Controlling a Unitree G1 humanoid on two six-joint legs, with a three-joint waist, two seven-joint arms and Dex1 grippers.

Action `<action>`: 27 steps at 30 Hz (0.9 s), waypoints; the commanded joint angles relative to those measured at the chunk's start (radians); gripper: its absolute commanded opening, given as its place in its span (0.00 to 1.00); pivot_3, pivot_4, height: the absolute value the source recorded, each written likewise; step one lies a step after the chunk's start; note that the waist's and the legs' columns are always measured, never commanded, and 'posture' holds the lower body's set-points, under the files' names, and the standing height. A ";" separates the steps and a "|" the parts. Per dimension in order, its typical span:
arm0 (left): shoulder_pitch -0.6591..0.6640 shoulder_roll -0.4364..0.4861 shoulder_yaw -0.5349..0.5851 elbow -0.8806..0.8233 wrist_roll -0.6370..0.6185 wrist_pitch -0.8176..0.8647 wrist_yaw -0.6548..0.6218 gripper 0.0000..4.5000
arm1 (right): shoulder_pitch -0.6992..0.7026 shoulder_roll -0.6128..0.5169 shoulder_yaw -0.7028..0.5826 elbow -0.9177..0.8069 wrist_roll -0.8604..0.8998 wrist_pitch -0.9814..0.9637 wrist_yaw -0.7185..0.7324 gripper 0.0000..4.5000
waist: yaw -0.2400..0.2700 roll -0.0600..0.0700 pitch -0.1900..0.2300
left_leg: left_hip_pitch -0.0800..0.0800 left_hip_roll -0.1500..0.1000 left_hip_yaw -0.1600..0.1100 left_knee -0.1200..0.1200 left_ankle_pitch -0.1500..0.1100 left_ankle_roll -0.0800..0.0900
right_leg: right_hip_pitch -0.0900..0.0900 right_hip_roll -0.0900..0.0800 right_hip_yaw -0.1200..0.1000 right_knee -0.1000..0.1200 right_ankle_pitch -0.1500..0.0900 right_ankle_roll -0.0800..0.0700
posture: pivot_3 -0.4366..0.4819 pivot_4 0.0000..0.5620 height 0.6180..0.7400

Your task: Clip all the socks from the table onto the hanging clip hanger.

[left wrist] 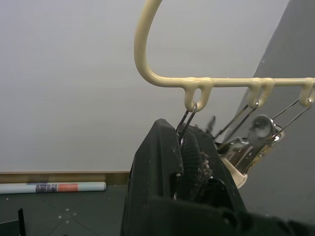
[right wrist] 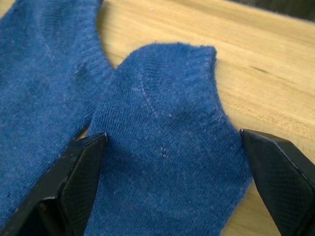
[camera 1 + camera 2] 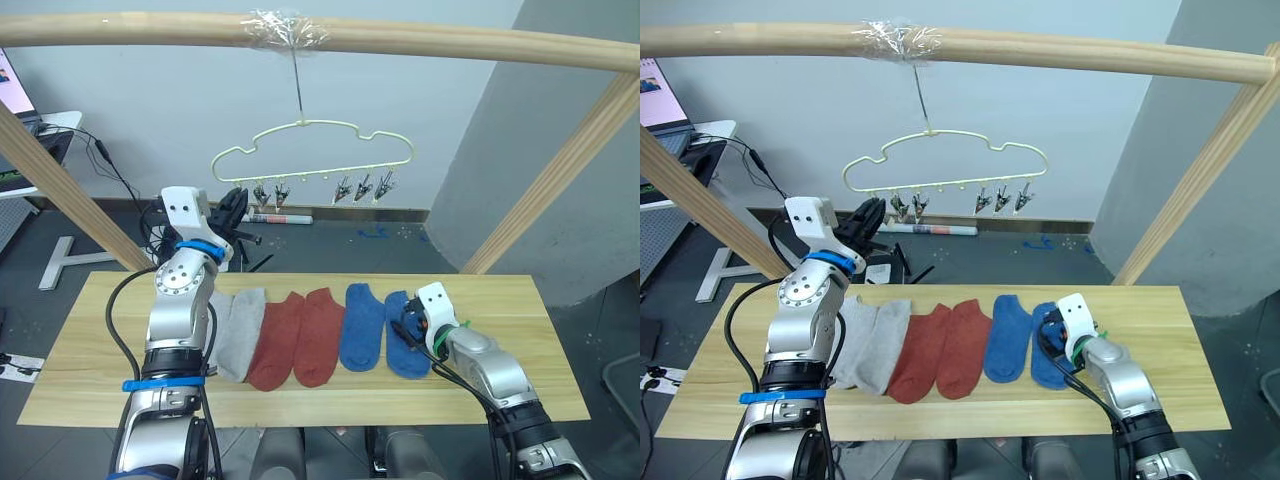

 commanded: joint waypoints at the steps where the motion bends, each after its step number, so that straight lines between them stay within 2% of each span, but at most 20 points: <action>1: 0.010 0.015 0.012 -0.027 -0.006 0.000 -0.002 0.00 | 0.014 -0.005 0.041 0.014 -0.023 -0.004 0.037 0.87 | 0.000 0.000 0.000 | 0.000 0.000 0.000 0.000 0.000 0.000 | 0.000 0.000 0.000 0.000 0.000 0.000 | 0.73 0.37 1.00; 8: 0.011 0.020 0.014 -0.022 -0.029 0.035 -0.022 0.00 | 0.079 -0.099 0.134 -0.018 -0.101 -0.089 0.118 0.30 | 0.001 0.000 0.000 | 0.001 0.000 0.000 0.000 0.000 0.000 | 0.001 0.000 -0.001 0.000 0.000 0.000 | 0.73 0.38 1.00; 12: 0.001 0.028 0.045 -0.035 -0.178 0.208 -0.121 0.00 | 0.101 -0.209 0.153 -0.104 -0.148 -0.150 0.178 0.01 | 0.002 0.000 0.000 | 0.001 -0.001 0.000 0.001 0.000 0.000 | 0.001 -0.001 0.000 0.000 0.000 0.000 | 0.74 0.38 1.00; 17: -0.034 0.063 0.123 -0.036 -0.349 0.437 -0.158 0.00 | 0.080 -0.249 0.131 -0.313 -0.057 -0.022 0.295 0.01 | -0.011 0.000 0.001 | 0.001 0.000 -0.001 0.001 0.000 0.000 | 0.000 0.001 0.000 0.002 0.000 0.000 | 0.74 0.39 1.00; 19: -0.062 0.072 0.189 -0.033 -0.479 0.591 -0.151 0.00 | 0.043 -0.269 0.151 -0.399 -0.026 0.060 0.358 0.01 | -0.016 0.001 0.002 | 0.002 0.000 -0.005 0.000 0.000 0.000 | 0.000 0.003 -0.001 0.003 0.000 0.000 | 0.74 0.39 1.00; 21: -0.094 0.108 0.249 -0.016 -0.600 0.745 -0.170 0.00 | -0.058 -0.200 0.150 -0.458 0.053 0.179 0.382 0.01 | -0.026 0.000 0.004 | 0.002 0.000 -0.007 0.000 0.000 0.000 | 0.000 0.003 -0.003 0.003 0.000 0.000 | 0.74 0.39 1.00; 23: -0.127 0.138 0.299 0.000 -0.700 0.872 -0.168 0.00 | -0.185 -0.084 0.144 -0.439 0.119 0.253 0.378 0.01 | -0.035 -0.001 0.008 | 0.002 0.001 -0.009 0.001 0.000 0.000 | 0.000 0.004 -0.004 0.004 0.000 0.000 | 0.75 0.39 1.00; 25: -0.135 0.154 0.305 -0.015 -0.742 0.936 -0.174 0.00 | -0.272 0.008 0.125 -0.383 0.142 0.284 0.348 0.01 | -0.031 0.001 0.010 | 0.001 0.001 -0.013 0.001 0.000 0.000 | 0.000 0.006 -0.005 0.004 0.000 0.000 | 0.75 0.39 1.00; 27: -0.134 0.156 0.312 -0.029 -0.768 0.970 -0.167 0.00 | -0.313 0.053 0.113 -0.340 0.150 0.298 0.333 0.01 | -0.020 0.001 0.011 | 0.000 0.001 -0.015 0.000 0.000 0.000 | -0.001 0.006 -0.008 0.004 -0.001 -0.002 | 0.75 0.39 1.00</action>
